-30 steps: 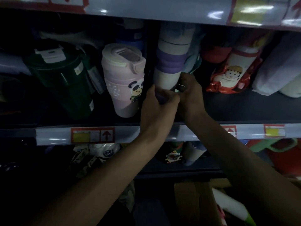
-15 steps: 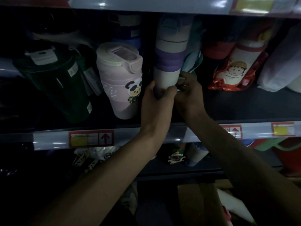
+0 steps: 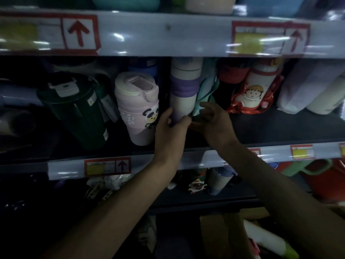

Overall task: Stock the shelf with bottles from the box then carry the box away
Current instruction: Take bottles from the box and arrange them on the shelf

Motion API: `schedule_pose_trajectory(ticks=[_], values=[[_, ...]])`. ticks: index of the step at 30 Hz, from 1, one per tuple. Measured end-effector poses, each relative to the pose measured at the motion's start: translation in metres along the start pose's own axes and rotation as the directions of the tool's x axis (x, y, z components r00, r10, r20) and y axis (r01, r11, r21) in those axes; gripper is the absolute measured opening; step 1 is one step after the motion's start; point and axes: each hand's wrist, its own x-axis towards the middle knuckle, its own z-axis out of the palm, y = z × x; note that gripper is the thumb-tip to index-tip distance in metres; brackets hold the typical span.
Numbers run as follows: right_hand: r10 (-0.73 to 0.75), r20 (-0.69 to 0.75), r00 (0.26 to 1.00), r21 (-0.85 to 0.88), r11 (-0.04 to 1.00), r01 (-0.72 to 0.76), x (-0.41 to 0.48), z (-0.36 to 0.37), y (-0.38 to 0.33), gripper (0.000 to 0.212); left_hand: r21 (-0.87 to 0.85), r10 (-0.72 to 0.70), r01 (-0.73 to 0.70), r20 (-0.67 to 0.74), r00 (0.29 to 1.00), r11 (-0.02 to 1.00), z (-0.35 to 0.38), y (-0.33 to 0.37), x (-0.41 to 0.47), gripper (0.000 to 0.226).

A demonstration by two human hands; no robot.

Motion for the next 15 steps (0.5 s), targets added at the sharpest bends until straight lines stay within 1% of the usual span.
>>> schedule_pose_trajectory(ticks=[5,7,9,12,14,15], values=[[-0.053,0.034,0.998,-0.212,0.975,0.059,-0.009,-0.028,0.003,0.08,0.045,0.047,-0.047,0.007,0.999,0.998,-0.004,0.003,-0.01,0.05],[-0.071,0.056,0.996,-0.284,0.955,0.084,-0.019,-0.042,-0.004,0.082,0.106,0.074,-0.078,0.041,0.996,0.991,-0.005,0.003,-0.015,0.054],[-0.086,0.09,0.992,-0.34,0.934,0.112,-0.027,-0.054,-0.01,0.083,0.2,0.13,-0.141,0.066,0.989,0.97,-0.008,-0.001,-0.018,0.055],[-0.12,0.131,0.984,-0.48,0.861,0.169,-0.042,-0.076,-0.018,0.081,0.352,0.244,-0.28,0.142,0.959,0.893,-0.006,-0.003,-0.029,0.058],[-0.14,0.148,0.979,-0.544,0.815,0.199,-0.054,-0.094,-0.02,0.081,0.442,0.312,-0.382,0.224,0.923,0.812,-0.002,-0.003,-0.039,0.061],[-0.146,0.154,0.977,-0.549,0.81,0.208,-0.061,-0.102,-0.02,0.082,0.482,0.339,-0.431,0.269,0.901,0.763,0.0,-0.003,-0.042,0.064]])
